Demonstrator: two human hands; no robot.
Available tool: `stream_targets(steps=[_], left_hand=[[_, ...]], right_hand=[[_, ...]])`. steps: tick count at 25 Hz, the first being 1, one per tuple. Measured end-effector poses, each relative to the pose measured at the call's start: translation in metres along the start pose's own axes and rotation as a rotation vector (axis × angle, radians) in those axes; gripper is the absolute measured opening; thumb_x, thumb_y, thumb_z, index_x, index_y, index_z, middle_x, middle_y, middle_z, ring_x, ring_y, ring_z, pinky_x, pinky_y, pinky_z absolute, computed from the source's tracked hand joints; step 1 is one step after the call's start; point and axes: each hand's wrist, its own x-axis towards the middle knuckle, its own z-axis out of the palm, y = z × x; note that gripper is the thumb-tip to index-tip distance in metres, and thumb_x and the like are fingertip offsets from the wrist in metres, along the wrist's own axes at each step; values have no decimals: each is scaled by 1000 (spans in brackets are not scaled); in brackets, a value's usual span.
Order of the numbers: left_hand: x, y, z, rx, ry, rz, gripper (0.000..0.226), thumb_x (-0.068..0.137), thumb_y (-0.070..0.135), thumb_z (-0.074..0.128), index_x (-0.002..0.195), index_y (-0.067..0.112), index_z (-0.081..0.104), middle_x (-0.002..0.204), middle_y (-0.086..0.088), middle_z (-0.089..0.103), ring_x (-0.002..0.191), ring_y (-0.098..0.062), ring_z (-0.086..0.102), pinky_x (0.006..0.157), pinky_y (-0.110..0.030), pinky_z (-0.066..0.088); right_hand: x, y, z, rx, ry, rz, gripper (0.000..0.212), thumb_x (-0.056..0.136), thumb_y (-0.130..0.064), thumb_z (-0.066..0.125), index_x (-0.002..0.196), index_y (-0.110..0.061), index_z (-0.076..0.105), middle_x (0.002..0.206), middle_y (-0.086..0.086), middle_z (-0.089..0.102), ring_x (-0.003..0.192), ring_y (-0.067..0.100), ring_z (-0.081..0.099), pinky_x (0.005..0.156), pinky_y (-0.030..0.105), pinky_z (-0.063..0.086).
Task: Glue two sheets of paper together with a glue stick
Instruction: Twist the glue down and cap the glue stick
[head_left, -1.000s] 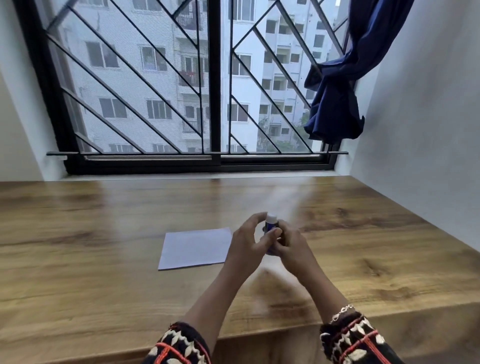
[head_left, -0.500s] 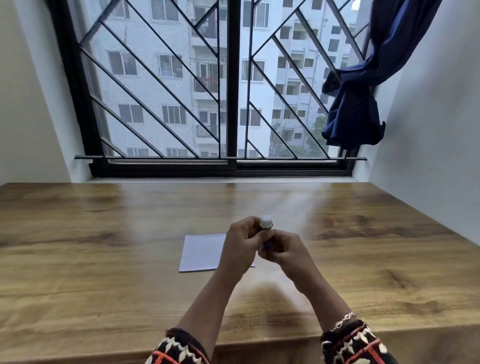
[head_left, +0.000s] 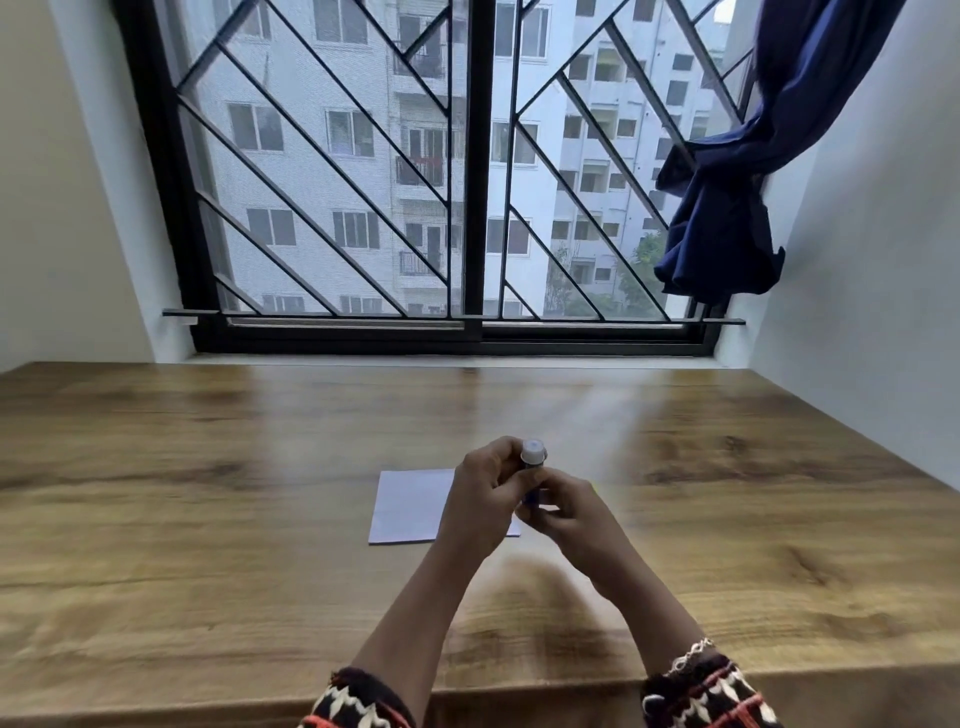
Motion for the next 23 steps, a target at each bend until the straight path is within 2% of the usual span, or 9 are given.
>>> stream_targets(steps=[3, 6, 7, 10, 13, 15, 18, 21, 23], left_hand=[[-1, 1, -4, 8, -50, 10, 21, 85, -3, 58, 84, 17, 62, 95, -9, 70, 91, -17, 67, 85, -35, 54], [-4, -3, -1, -11, 11, 14, 9, 76, 10, 63, 85, 12, 64, 94, -13, 73, 88, -19, 69, 81, -35, 55], [-5, -5, 0, -2, 37, 14, 16, 73, 15, 63, 87, 8, 64, 92, -16, 73, 85, -23, 69, 79, -37, 56], [-4, -10, 2, 29, 34, 13, 25, 71, 19, 62, 88, 2, 64, 81, -15, 73, 76, -27, 70, 74, -42, 56], [-4, -7, -1, 26, -22, 12, 15, 75, 13, 61, 87, 4, 63, 77, -11, 71, 71, -21, 68, 69, -33, 55], [-3, -5, -4, 15, -62, 9, 7, 80, 5, 60, 84, 10, 62, 84, -13, 70, 75, -19, 65, 71, -29, 53], [-4, -4, -6, 0, -86, 1, 8, 76, 12, 59, 79, 19, 60, 90, -13, 68, 84, -19, 63, 77, -37, 52], [-7, -7, -4, 5, -36, 4, 8, 74, 13, 64, 78, 18, 61, 86, -9, 72, 87, -20, 68, 82, -42, 54], [-8, -8, -2, -6, -4, 6, 9, 70, 15, 65, 78, 15, 61, 85, -10, 74, 84, -23, 70, 81, -43, 55]], right_hand=[[2, 4, 0, 26, 24, 5, 6, 77, 3, 60, 82, 5, 62, 72, 12, 56, 72, 16, 49, 68, 34, 41], [3, 9, 2, -15, 84, -8, 17, 65, -11, 70, 76, 1, 64, 71, 21, 65, 67, 18, 55, 68, 47, 49], [3, 10, 2, -19, 97, 0, 23, 60, -18, 72, 75, -2, 64, 71, 20, 66, 65, 18, 56, 69, 49, 51], [3, 12, 5, -68, 149, 24, 37, 52, -29, 75, 82, -11, 63, 73, 12, 68, 65, 17, 58, 69, 47, 53], [3, 14, 5, -30, 70, 38, 38, 58, -30, 73, 92, -16, 61, 78, 8, 65, 69, 15, 57, 73, 44, 53], [2, 16, 4, 32, -21, 30, 28, 68, -27, 68, 90, -13, 60, 77, 8, 61, 72, 16, 54, 71, 37, 50], [0, 15, 3, 111, -27, 17, 5, 78, -2, 62, 82, 0, 62, 75, 12, 59, 70, 15, 52, 64, 24, 45], [-1, 14, 2, 110, 12, -5, 10, 69, -1, 69, 77, 4, 65, 70, 14, 64, 67, 17, 59, 66, 33, 54], [-3, 11, 1, 78, 39, -11, 17, 62, -3, 76, 74, -6, 65, 62, -5, 67, 61, 8, 60, 68, 33, 55]])
